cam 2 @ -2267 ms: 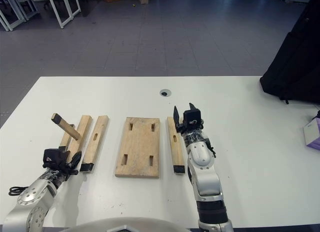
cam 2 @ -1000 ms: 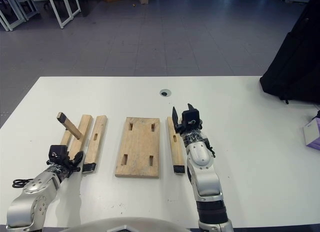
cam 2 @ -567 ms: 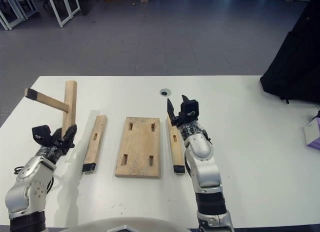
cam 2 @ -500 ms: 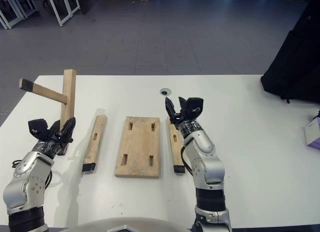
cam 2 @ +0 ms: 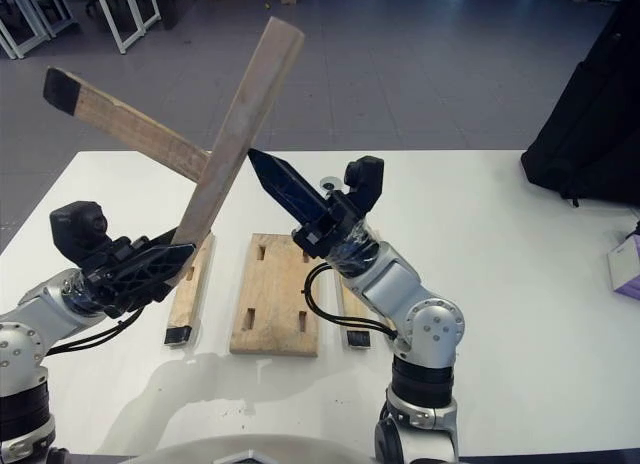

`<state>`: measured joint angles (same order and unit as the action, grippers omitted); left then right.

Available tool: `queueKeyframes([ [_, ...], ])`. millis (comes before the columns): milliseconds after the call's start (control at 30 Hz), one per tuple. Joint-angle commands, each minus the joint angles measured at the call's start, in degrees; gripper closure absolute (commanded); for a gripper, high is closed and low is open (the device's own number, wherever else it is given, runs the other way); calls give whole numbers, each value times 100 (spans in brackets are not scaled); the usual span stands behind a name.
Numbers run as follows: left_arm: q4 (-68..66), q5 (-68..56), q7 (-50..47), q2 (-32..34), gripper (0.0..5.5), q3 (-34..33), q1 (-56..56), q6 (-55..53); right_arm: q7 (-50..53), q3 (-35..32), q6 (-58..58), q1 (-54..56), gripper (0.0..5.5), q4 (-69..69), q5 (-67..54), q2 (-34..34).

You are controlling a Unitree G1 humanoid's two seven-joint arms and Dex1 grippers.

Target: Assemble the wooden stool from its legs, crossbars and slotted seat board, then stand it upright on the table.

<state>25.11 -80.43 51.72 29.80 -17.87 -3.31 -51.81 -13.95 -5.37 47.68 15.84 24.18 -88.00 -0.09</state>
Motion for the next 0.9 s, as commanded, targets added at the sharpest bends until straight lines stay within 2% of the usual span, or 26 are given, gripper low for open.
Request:
queueKeyframes([
  [33, 110, -221, -140, 142, 345, 98, -113, -58, -162, 122, 31, -31, 279, 111, -187, -249],
  [200, 53, -133, -157, 182, 345, 178, 30, -8, -547, 158, 60, -199, 279, 195, -138, -730],
  [467, -20, 114, -24, 218, 345, 383, 309, -5, -810, 69, -122, -2, 279, 251, -223, -1130],
  [833, 74, 515, 159, 298, 345, 737, 567, 73, -551, -61, -357, 278, 279, 125, -532, -1279],
  [900, 77, 615, 175, 271, 345, 769, 583, 138, -571, -99, -393, 280, 323, 101, -554, -1273],
])
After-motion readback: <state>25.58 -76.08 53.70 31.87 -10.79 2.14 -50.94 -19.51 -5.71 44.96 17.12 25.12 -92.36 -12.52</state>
